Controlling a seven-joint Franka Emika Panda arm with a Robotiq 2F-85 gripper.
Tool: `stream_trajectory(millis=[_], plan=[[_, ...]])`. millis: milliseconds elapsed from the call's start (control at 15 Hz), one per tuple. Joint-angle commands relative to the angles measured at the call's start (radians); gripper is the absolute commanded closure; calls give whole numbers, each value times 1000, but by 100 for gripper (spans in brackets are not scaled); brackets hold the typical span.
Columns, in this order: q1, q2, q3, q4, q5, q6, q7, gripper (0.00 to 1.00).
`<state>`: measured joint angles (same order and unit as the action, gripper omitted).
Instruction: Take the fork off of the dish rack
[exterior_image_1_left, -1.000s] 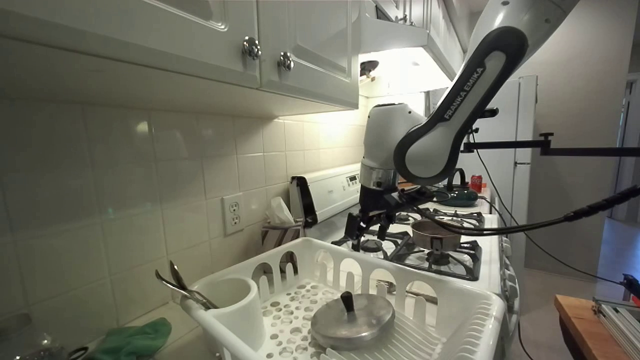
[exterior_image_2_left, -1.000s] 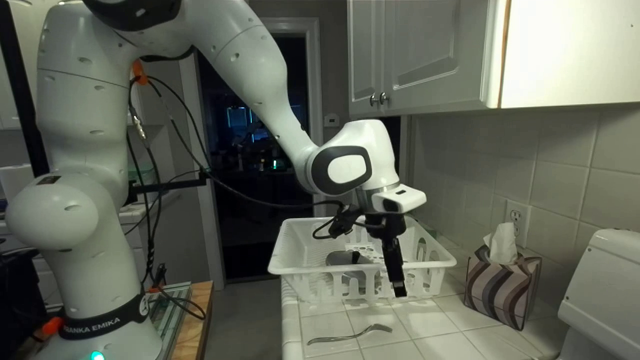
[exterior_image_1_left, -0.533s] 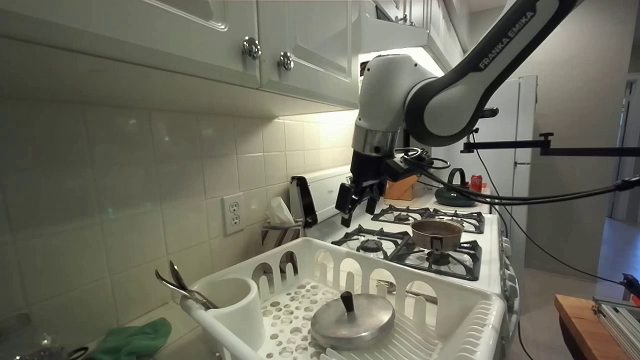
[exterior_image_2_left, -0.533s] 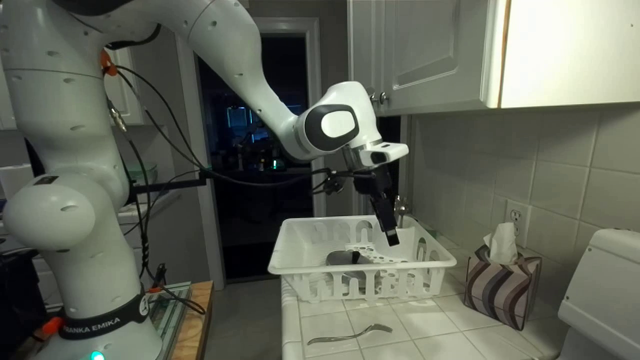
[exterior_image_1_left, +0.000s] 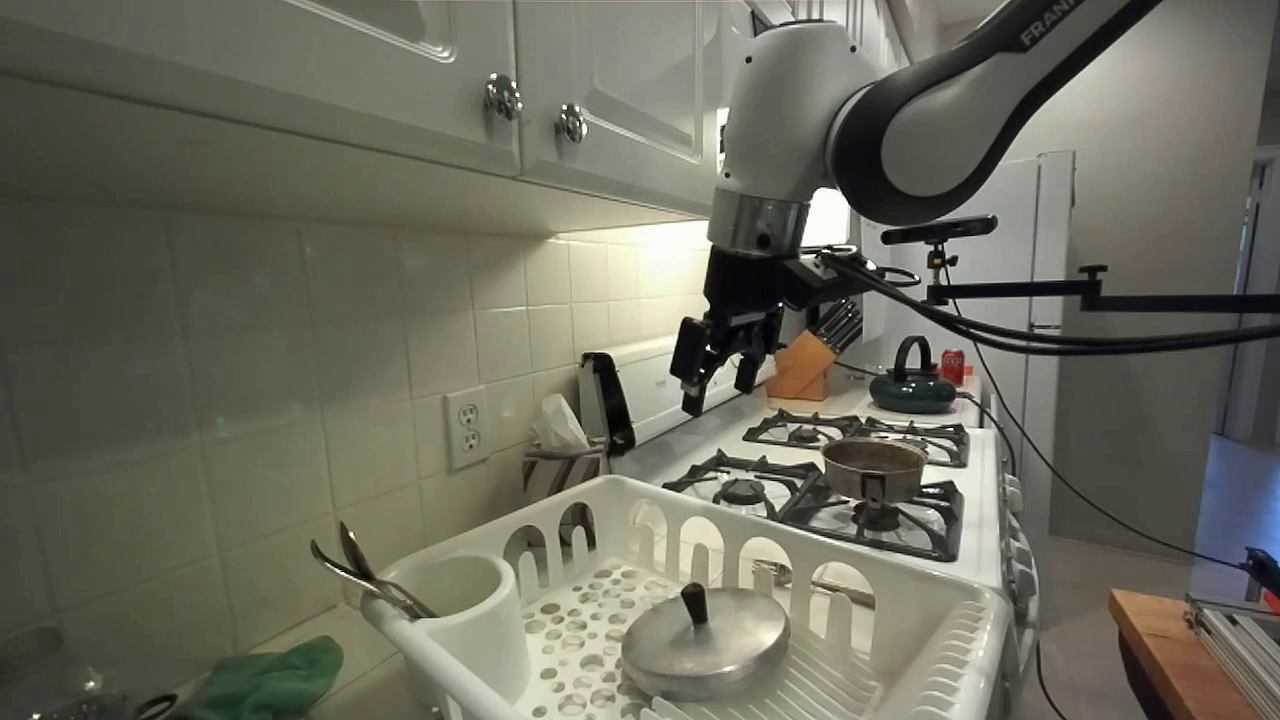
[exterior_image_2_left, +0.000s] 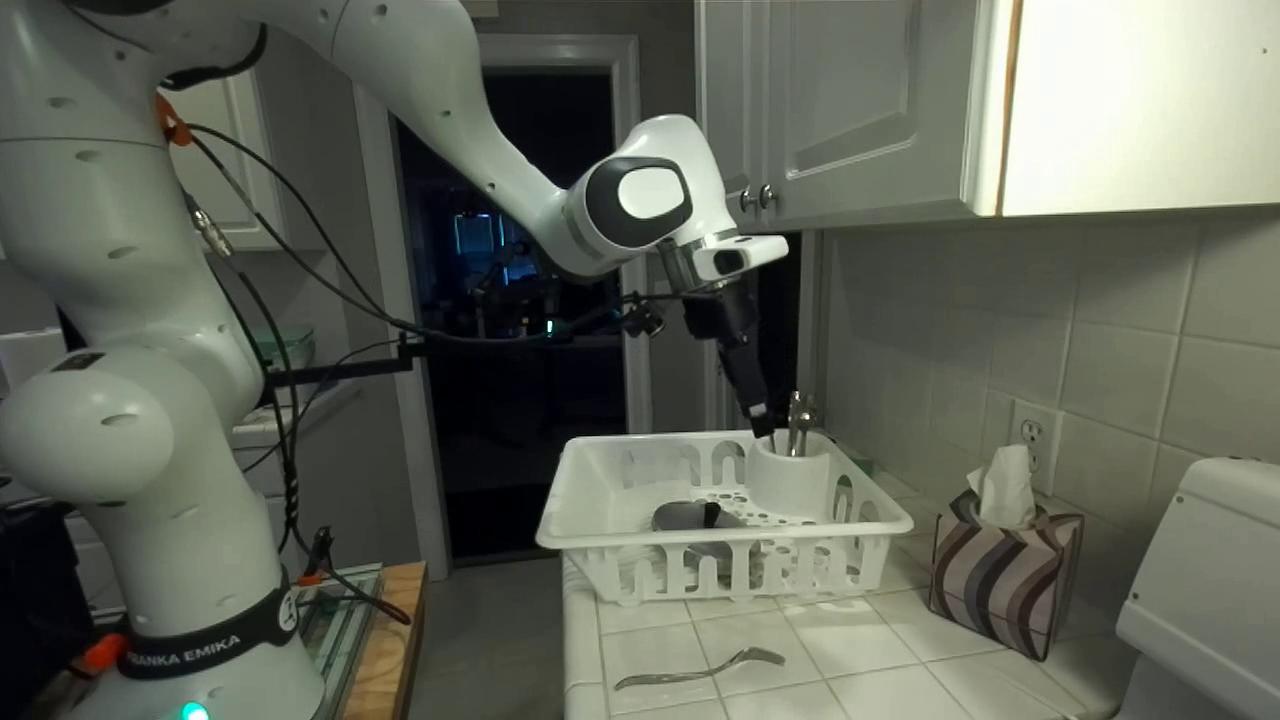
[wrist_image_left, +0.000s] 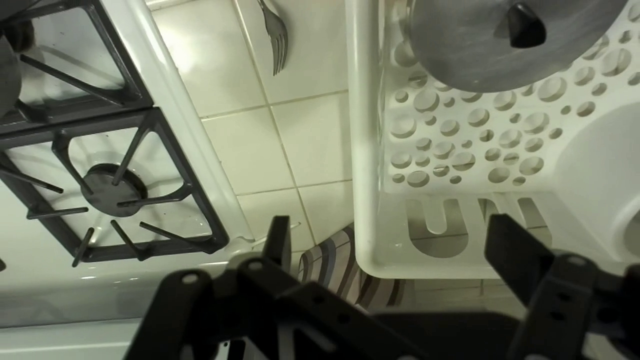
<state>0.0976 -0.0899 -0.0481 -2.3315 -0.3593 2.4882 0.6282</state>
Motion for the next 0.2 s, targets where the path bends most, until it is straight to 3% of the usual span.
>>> stream_trajectory(millis=[0, 133], plan=[[-43, 0, 41, 0, 8, -1, -7, 0], [-45, 0, 41, -3, 8, -1, -7, 0]])
